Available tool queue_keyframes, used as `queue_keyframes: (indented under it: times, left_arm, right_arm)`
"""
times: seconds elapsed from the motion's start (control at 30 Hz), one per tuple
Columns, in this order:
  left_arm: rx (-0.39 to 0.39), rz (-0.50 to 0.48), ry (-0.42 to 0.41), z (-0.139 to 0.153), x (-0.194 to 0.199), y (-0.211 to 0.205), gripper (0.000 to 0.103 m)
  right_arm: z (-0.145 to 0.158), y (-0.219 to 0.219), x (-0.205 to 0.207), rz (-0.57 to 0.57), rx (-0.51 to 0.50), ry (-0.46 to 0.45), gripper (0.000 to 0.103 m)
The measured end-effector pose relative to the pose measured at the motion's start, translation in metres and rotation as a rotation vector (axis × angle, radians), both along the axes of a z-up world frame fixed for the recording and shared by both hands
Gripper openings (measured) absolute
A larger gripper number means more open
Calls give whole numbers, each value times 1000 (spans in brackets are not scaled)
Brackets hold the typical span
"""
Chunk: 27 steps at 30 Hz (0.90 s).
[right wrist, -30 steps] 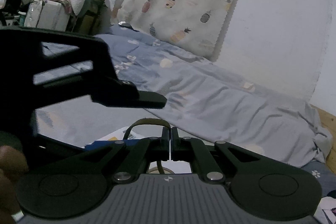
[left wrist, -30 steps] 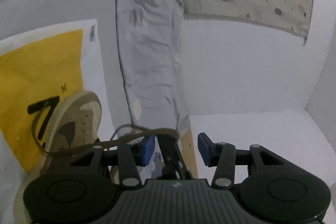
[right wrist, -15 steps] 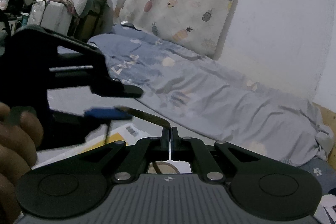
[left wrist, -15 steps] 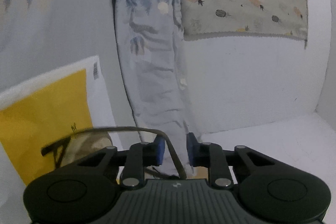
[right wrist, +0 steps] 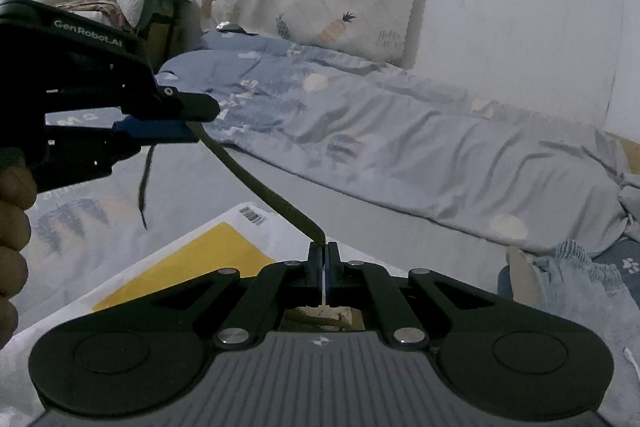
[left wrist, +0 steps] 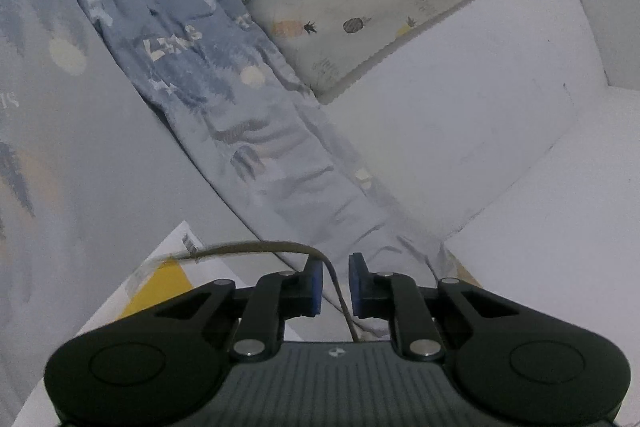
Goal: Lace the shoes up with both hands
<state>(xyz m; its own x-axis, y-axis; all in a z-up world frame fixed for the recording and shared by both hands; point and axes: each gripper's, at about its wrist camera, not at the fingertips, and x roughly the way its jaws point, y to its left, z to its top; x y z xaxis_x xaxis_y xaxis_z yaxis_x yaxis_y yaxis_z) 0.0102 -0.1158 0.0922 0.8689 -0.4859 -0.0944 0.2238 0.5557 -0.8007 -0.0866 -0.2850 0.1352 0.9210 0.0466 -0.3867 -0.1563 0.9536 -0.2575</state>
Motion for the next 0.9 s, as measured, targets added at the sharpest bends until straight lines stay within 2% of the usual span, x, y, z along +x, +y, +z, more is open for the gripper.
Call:
queue_keyframes:
  times: [0.4,0.5,0.67,0.8,0.9]
  left_arm:
    - [-14,60,-15,1,2,24,10]
    - [-9,74,-22,2,3,29,5]
    - [4,89,-28,4,3,35,1]
    - [51,93,-36,7,3,34,0]
    - [100,111,-45,11,1,33,0]
  right_arm:
    - [-2,-9,2,-33,0,22,0]
    - [-4,-9,3,-38,-7,26,0]
    - [-7,-8,3,-35,-22,36,0]
    - [-8,-6,3,-40,-34,42,0]
    - [-10,1,1,-29,-58,42,14]
